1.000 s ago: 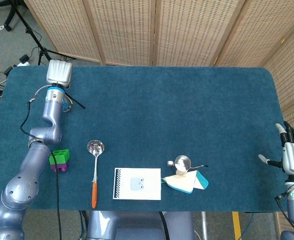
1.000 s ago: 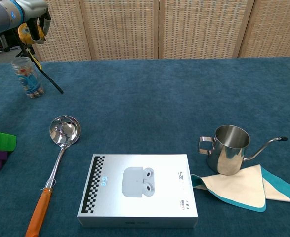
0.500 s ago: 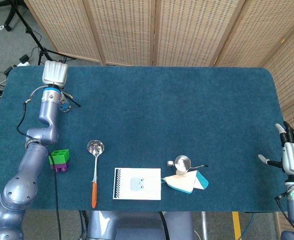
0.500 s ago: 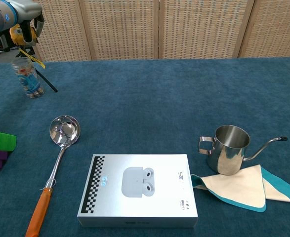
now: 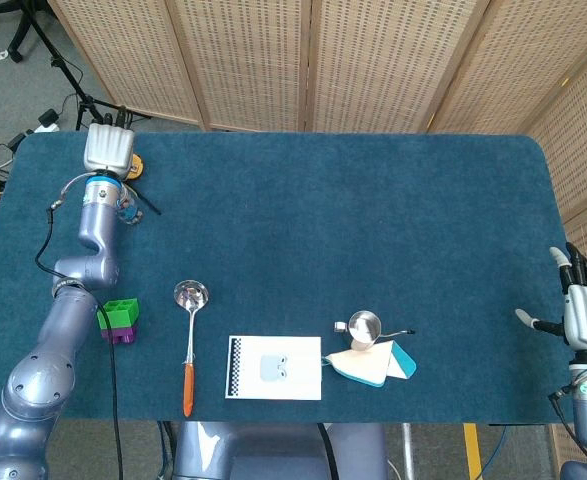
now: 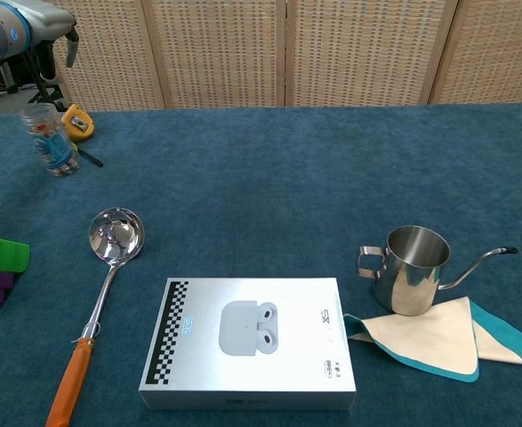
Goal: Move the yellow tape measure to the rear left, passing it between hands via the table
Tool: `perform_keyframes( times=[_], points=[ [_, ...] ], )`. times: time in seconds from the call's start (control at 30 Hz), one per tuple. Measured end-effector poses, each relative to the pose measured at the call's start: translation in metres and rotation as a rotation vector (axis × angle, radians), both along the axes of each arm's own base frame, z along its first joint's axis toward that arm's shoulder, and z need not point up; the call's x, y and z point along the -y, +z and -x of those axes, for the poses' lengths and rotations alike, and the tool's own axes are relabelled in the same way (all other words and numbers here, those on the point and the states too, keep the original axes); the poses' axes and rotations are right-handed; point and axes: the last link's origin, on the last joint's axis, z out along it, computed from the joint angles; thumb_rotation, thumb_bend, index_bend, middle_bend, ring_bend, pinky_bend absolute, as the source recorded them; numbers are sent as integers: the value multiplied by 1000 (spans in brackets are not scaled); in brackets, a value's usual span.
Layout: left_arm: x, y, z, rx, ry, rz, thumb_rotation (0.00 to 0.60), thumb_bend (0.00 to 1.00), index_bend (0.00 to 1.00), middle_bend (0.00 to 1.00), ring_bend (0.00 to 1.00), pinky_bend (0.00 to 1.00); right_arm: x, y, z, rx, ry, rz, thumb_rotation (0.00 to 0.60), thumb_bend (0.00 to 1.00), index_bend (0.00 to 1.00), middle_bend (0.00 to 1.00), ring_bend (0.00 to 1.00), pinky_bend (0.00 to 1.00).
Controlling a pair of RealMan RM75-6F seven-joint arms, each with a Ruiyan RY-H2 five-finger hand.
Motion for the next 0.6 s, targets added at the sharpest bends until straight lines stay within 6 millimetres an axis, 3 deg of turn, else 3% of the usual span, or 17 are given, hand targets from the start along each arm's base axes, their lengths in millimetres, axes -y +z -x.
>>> perform_keyframes(
  times=[0.3,0.6],
  points=[
    [1,1,4,3,2,-8,600,281,425,3,130,270,0,-2,-1,-3,3,-6,600,105,78,0,0,0],
    [3,1,3,133,-4,-39,600,243,312,0,20,186,0,-1,-2,3,11,-2,600,105,78,0,0,0]
  ],
)
